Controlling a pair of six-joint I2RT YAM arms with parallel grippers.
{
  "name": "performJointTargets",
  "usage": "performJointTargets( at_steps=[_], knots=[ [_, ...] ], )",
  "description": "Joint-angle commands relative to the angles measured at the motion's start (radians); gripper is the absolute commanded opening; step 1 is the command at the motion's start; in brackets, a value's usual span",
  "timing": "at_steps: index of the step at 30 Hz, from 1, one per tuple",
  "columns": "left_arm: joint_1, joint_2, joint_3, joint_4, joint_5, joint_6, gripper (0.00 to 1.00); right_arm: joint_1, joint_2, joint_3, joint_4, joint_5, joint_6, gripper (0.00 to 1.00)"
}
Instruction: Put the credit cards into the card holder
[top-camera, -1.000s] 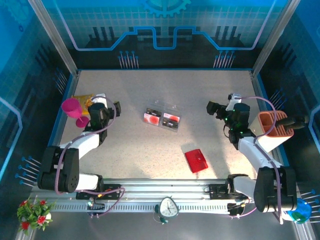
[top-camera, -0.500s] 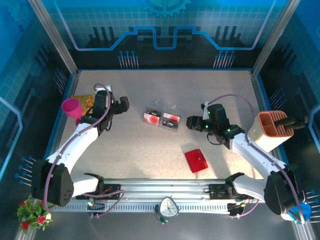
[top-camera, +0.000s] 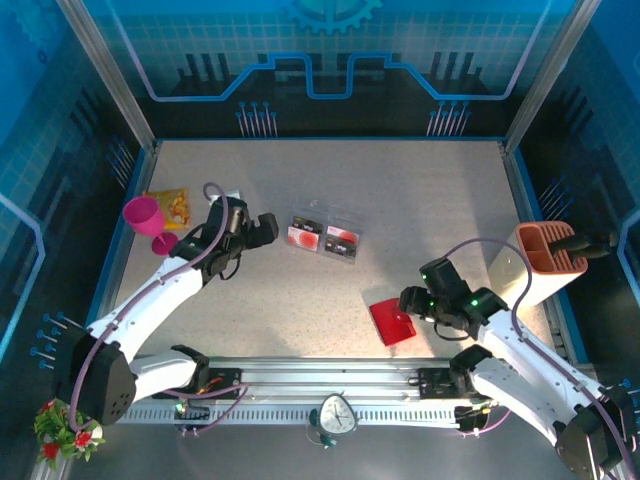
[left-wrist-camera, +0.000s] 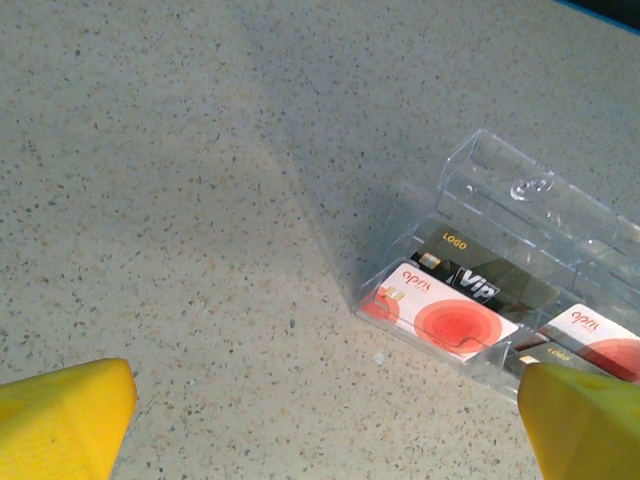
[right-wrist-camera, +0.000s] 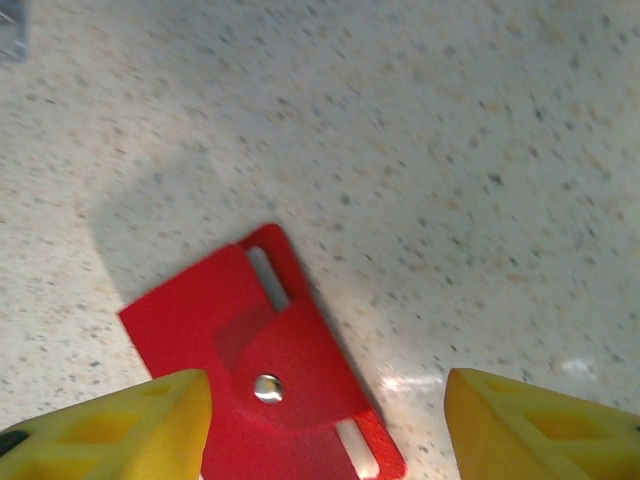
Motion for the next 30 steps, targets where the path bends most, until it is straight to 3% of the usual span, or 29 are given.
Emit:
performJointTargets(
  at_steps=[1,13,30],
  knots=[
    [-0.009,0.014,-0.004,-0.023,-0.004,-0.016,0.99,0.023,-0.003,-0.021,-0.079,0.0,0.056,0.66],
    [-0.014,0.049,0.016,-0.005,-0.003,0.0,0.99,0.094,0.127,-0.017,-0.02,-0.031,0.106,0.68],
    [-0.016,0.106,0.034,0.036,0.011,0.013,0.99,0.14,0.192,-0.026,0.012,-0.087,0.158,0.69]
  ],
)
